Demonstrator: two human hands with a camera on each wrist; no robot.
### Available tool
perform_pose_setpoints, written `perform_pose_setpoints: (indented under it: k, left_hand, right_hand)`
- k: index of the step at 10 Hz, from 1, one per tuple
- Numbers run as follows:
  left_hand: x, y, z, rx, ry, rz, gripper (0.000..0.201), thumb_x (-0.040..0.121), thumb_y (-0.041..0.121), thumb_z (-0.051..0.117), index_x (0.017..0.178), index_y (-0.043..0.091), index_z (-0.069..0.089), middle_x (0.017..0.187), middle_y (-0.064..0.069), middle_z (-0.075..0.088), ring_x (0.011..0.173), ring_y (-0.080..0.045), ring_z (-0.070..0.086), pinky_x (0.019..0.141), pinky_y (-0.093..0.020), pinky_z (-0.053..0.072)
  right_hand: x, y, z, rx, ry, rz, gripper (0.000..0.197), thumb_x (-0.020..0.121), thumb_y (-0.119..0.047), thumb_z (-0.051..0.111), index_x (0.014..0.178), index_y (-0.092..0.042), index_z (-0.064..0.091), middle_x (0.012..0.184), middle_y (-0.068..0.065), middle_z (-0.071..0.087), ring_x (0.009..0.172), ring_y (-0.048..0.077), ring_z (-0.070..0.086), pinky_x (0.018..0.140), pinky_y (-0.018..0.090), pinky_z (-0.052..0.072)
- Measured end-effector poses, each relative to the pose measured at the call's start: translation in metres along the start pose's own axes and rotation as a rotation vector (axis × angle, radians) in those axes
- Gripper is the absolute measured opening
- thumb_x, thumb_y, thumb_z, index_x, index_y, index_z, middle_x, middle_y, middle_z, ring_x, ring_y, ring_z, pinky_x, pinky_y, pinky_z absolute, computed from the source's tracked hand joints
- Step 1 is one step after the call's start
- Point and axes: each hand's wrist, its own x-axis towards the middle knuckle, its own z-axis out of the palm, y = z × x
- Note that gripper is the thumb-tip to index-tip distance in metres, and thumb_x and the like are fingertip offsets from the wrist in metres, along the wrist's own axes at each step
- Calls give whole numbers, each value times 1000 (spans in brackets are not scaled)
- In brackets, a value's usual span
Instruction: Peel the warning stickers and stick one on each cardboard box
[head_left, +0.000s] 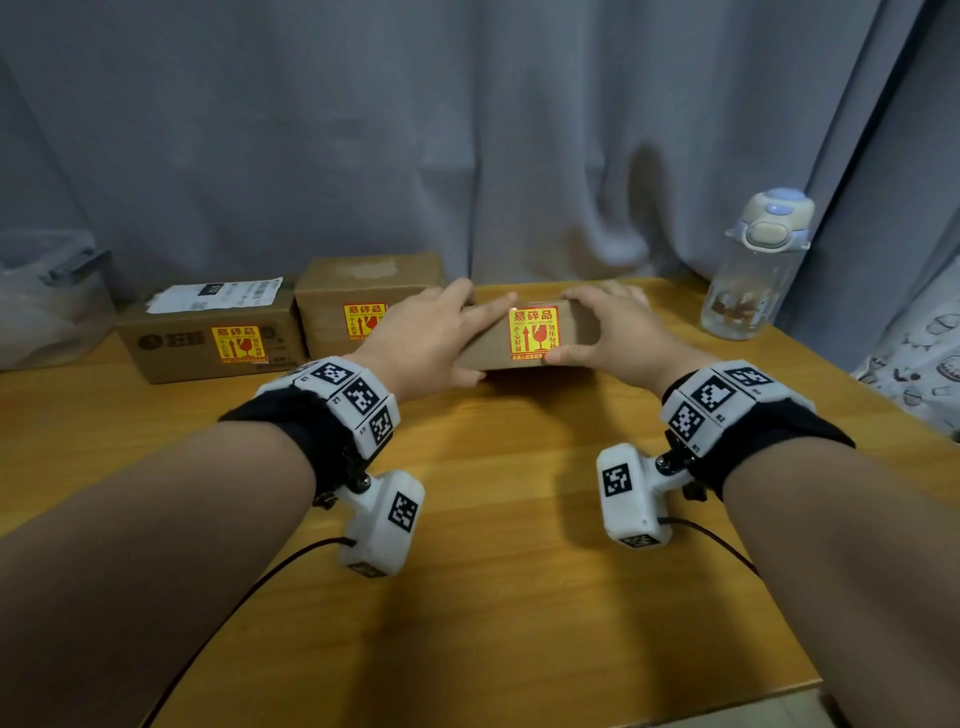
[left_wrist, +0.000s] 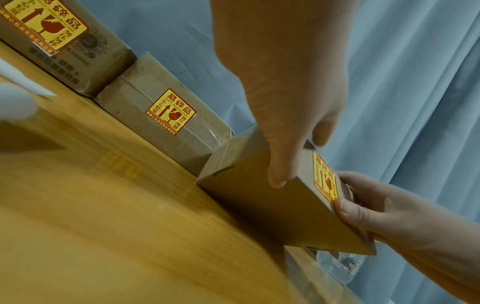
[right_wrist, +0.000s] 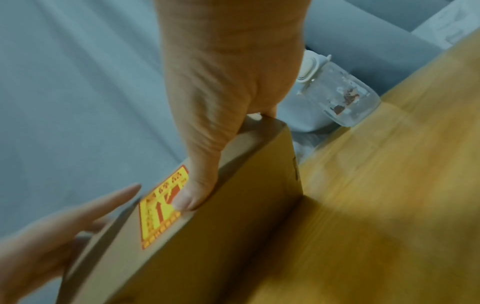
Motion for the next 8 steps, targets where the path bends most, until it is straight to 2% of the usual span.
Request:
perform_pose_setpoints:
  k: [1, 2, 3, 4, 5, 6, 7, 8]
  left_hand:
    - [3, 4, 4, -45, 21, -31, 95, 79, 47, 66, 149, 22, 8, 128, -6, 44, 113, -23, 48, 86, -33, 45]
    - [12, 9, 9, -94, -12, -19, 86, 80, 45, 66, 147, 19, 18, 135, -4, 40, 123, -21, 42, 94, -34, 43]
    - [26, 8, 20, -194, -20, -36, 62, 87, 33, 61, 141, 21, 34, 130, -3, 45, 120, -21, 45, 95, -37, 44]
    - [44, -2, 29, -235, -96, -70, 39, 93, 19, 52, 132, 17, 49, 129, -4, 52, 116, -22, 50, 98, -35, 42]
    - [57, -14, 36, -254, -168, -95, 34, 94, 14, 47, 127, 12, 56, 128, -5, 56, 116, -22, 51, 98, -32, 41]
    - [64, -23, 38, -256, -144, -132, 33, 95, 16, 44, 125, 12, 57, 127, -5, 58, 115, -22, 53, 97, -34, 42]
    - [64, -27, 38, -269, -62, -143, 31, 95, 18, 43, 121, 14, 59, 123, -5, 60, 111, -22, 54, 91, -32, 41]
    - [60, -33, 35, -316, 16, -170, 30, 95, 19, 44, 120, 15, 60, 121, -6, 61, 107, -22, 57, 86, -30, 41]
  right_hand:
    - [7, 6, -3, 96, 60, 1, 54, 78, -40, 71, 127, -23, 57, 120, 6, 55, 120, 29, 43, 104, 42, 37]
    - [10, 11, -3, 134, 85, 37, 43, 80, -33, 71, 120, -20, 64, 119, 4, 61, 113, 20, 51, 97, 30, 39]
    - [18, 17, 3, 124, 94, 89, 39, 80, -28, 72, 117, -18, 66, 122, 3, 61, 113, 18, 53, 92, 23, 35]
    - [37, 26, 19, 111, 61, 136, 29, 81, -22, 72, 109, -18, 71, 121, 2, 64, 113, 19, 56, 99, 27, 39]
    - [56, 30, 37, 105, 47, 192, 19, 84, -18, 68, 103, -19, 73, 117, 2, 68, 110, 19, 59, 98, 29, 44]
    - [77, 27, 42, 65, 50, 220, 19, 86, -18, 66, 103, -19, 73, 116, 3, 68, 109, 21, 60, 96, 30, 45]
    - [89, 26, 42, 42, 56, 214, 19, 85, -16, 65, 103, -19, 73, 114, 4, 69, 107, 22, 61, 89, 26, 44]
    - [92, 21, 44, 13, 64, 205, 19, 86, -13, 62, 102, -20, 72, 114, 5, 68, 107, 25, 61, 91, 33, 49]
